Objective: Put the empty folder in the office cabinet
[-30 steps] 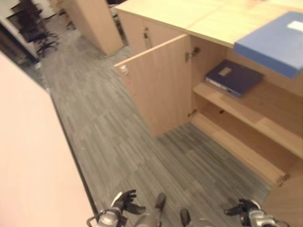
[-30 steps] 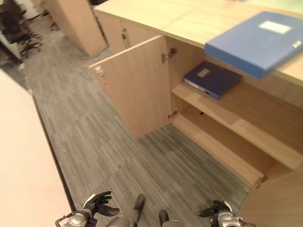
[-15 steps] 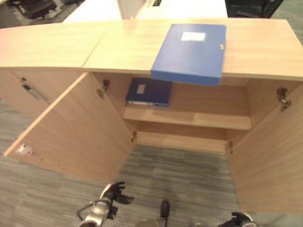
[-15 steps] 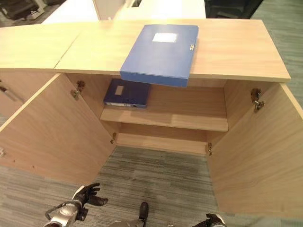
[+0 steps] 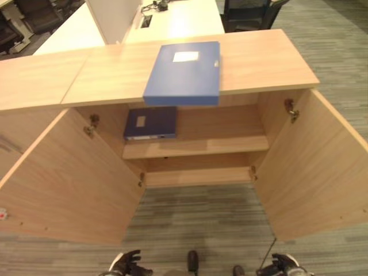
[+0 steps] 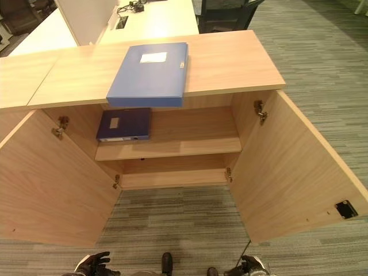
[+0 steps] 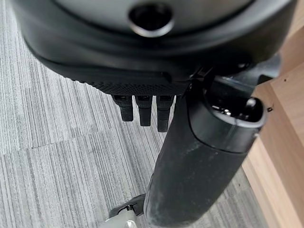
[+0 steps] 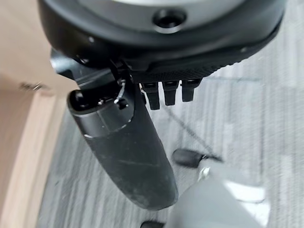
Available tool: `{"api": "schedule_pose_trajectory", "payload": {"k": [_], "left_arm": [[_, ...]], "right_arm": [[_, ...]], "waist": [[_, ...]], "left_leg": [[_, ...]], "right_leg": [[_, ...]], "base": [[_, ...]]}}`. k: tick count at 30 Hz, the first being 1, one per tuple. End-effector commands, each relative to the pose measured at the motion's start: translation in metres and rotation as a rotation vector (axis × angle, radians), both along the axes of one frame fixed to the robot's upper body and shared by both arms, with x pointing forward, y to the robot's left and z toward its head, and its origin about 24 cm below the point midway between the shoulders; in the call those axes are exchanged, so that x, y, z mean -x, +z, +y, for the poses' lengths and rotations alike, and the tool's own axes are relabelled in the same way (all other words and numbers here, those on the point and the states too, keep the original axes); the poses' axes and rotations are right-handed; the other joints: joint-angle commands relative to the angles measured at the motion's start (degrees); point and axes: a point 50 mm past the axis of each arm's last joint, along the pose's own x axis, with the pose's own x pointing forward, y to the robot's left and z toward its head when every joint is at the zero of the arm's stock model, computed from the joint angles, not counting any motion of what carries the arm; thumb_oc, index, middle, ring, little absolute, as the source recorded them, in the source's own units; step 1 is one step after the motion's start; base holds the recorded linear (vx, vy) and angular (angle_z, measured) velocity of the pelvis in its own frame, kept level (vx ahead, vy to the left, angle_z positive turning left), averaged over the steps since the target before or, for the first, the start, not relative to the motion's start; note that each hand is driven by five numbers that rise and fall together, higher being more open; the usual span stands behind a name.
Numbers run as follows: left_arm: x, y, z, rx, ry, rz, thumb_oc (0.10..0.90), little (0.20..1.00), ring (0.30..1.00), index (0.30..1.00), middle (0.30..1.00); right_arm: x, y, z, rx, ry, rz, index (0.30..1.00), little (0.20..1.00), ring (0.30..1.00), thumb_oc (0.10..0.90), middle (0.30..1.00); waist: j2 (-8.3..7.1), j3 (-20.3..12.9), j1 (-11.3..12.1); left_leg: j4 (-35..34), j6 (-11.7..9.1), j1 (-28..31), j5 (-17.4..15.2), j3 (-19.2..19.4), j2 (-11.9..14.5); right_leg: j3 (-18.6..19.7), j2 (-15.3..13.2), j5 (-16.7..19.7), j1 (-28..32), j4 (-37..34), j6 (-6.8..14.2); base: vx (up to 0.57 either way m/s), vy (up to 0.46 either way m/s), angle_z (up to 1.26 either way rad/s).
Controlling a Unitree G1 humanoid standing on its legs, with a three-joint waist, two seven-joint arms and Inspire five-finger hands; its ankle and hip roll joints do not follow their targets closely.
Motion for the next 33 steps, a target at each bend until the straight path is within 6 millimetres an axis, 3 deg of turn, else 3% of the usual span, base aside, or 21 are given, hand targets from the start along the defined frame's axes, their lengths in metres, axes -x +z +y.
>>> {"api": "schedule_pose_trajectory", "payload": {"k": [1, 9, 12, 13, 14, 16, 17, 18, 22, 25, 26, 27, 30, 33], "left_arm": [[-0.038, 0.012, 0.004, -0.057, -0.024, -0.093, 0.8, 0.9, 0.9, 0.9, 0.9], [-0.036, 0.008, -0.003, -0.062, -0.061, -0.065, 0.8, 0.9, 0.9, 0.9, 0.9], [-0.039, 0.009, -0.004, -0.065, -0.077, -0.066, 0.8, 0.9, 0.9, 0.9, 0.9], [-0.041, 0.009, -0.003, -0.073, -0.082, -0.067, 0.8, 0.9, 0.9, 0.9, 0.9], [-0.046, 0.012, -0.002, -0.082, -0.086, -0.084, 0.8, 0.9, 0.9, 0.9, 0.9], [-0.04, 0.011, 0.004, -0.095, -0.063, -0.062, 0.8, 0.9, 0.9, 0.9, 0.9], [-0.034, 0.011, 0.012, -0.113, -0.04, -0.042, 0.8, 0.9, 0.9, 0.9, 0.9], [-0.034, 0.011, 0.012, -0.112, -0.04, -0.042, 0.8, 0.9, 0.9, 0.9, 0.9], [-0.03, 0.009, 0.014, -0.122, -0.026, -0.025, 0.8, 0.9, 0.9, 0.9, 0.9], [-0.028, 0.008, 0.013, -0.119, -0.02, -0.018, 0.8, 0.9, 0.9, 0.9, 0.9], [-0.024, 0.005, 0.008, -0.108, -0.034, -0.006, 0.8, 0.9, 0.9, 0.9, 0.9], [-0.024, 0.005, 0.008, -0.108, -0.034, -0.006, 0.8, 0.9, 0.9, 0.9, 0.9], [-0.026, 0.001, -0.006, -0.086, -0.074, -0.005, 0.8, 0.9, 0.9, 0.9, 0.9], [-0.032, -0.001, -0.023, -0.062, -0.137, -0.012, 0.8, 0.9, 0.9, 0.9, 0.9]], "right_arm": [[-0.016, 0.008, -0.01, 0.051, 0.058, -0.025, 0.9, 0.9, 0.9, 0.8, 0.9], [-0.009, 0.005, -0.008, 0.052, 0.08, 0.008, 0.9, 0.9, 0.9, 0.8, 0.9], [-0.013, 0.006, -0.005, 0.046, 0.089, -0.007, 0.9, 0.9, 0.9, 0.8, 0.9], [-0.017, 0.007, -0.004, 0.046, 0.1, -0.019, 0.9, 0.9, 0.9, 0.8, 0.9], [-0.026, 0.01, -0.003, 0.051, 0.119, -0.039, 0.9, 0.9, 0.9, 0.8, 0.9], [-0.026, 0.009, -0.002, 0.048, 0.104, -0.047, 0.9, 0.9, 0.9, 0.8, 0.9], [-0.022, 0.008, -0.002, 0.048, 0.099, -0.037, 0.9, 0.9, 0.9, 0.8, 0.9], [-0.021, 0.008, -0.002, 0.048, 0.099, -0.036, 0.9, 0.9, 0.9, 0.8, 0.9], [-0.018, 0.006, -0.001, 0.05, 0.097, -0.018, 0.9, 0.9, 0.9, 0.8, 0.9], [-0.015, 0.005, -0.002, 0.054, 0.1, -0.004, 0.9, 0.9, 0.9, 0.8, 0.9], [-0.001, 0.0, -0.001, 0.051, 0.098, 0.03, 0.9, 0.9, 0.9, 0.8, 0.9], [-0.001, 0.0, -0.001, 0.051, 0.098, 0.031, 0.9, 0.9, 0.9, 0.8, 0.9], [0.005, -0.001, -0.002, 0.056, 0.118, 0.056, 0.9, 0.9, 0.9, 0.8, 0.9], [0.006, -0.002, 0.001, 0.051, 0.142, 0.064, 0.9, 0.9, 0.9, 0.8, 0.9]], "waist": [[0.49, -0.5, 0.4], [-0.98, -1.6, 0.9], [-0.82, -1.1, 0.6], [-0.48, 0.1, -0.1], [0.12, 2.2, -0.9], [1.42, 3.0, -1.1], [0.25, 3.0, -1.7], [0.34, 3.2, -1.8], [-1.41, 3.4, -3.4], [-1.56, 3.7, -4.1], [-1.95, 2.7, -4.4], [-1.91, 2.8, -4.5], [-0.72, 1.3, -5.1], [0.8, 0.3, -5.3]], "left_leg": [[0.3, -2.1, 2.8, -8.0, -0.2, 0.1], [0.3, -1.5, 3.1, -9.1, 0.0, -0.4], [0.3, -0.8, 3.1, -9.3, -0.5, -0.3], [0.3, -0.5, 3.8, -9.3, -1.7, -0.2], [0.3, 0.2, 4.7, -9.0, -1.9, 0.5], [0.3, 0.4, 6.8, -10.0, -2.3, 1.6], [0.3, 0.5, 8.7, -10.9, -3.5, 0.5], [0.3, 0.4, 8.9, -11.1, -3.6, 0.6], [0.3, 0.7, 10.9, -13.1, -7.5, -1.7], [0.3, 0.8, 11.7, -13.6, -8.6, -2.4], [0.3, 0.9, 12.7, -14.7, -10.7, -3.9], [0.3, 0.9, 12.7, -14.7, -10.7, -3.9], [0.3, 0.3, 13.7, -15.5, -12.4, -3.1], [0.3, -1.1, 15.0, -15.6, -12.6, -1.0]], "right_leg": [[3.0, 0.2, -4.7, 0.0, 4.0, 0.5], [3.5, -0.7, -4.5, 1.7, 3.2, 1.6], [4.6, 0.1, -4.6, -2.0, 12.1, 2.6], [5.5, 1.3, -2.0, -5.9, 19.1, 4.0], [5.5, 2.1, 3.1, -10.5, 27.4, 5.3], [2.5, 3.1, 1.3, -16.1, 32.2, 4.6], [0.5, 5.1, -0.9, -17.0, 22.3, 2.2], [0.4, 5.2, -1.0, -16.7, 22.2, 2.1], [3.7, 8.6, 3.7, -20.3, 7.7, 1.3], [3.7, 9.1, 5.0, -22.0, 5.7, 1.9], [6.4, 8.5, 5.7, -19.5, 4.2, 0.2], [6.4, 8.5, 5.7, -19.4, 4.2, 0.2], [6.0, 8.0, 7.1, -18.9, 4.8, -0.7], [3.0, 8.5, 4.8, -17.0, 5.4, -2.3]], "base": [[0.02, -0.025, -0.15], [0.02, 0.011, -0.09], [-0.05, 0.045, -0.03], [-0.08, 0.078, -0.08], [-0.04, 0.074, 0.27], [0.19, 0.059, 0.41], [0.3, 0.018, 0.11], [0.29, -0.029, -0.02], [0.21, -0.023, 0.18], [0.18, -0.011, 0.37], [0.15, -0.006, 0.44], [0.24, -0.038, 0.53], [0.25, -0.122, 0.68], [0.22, -0.161, 0.33]]}}
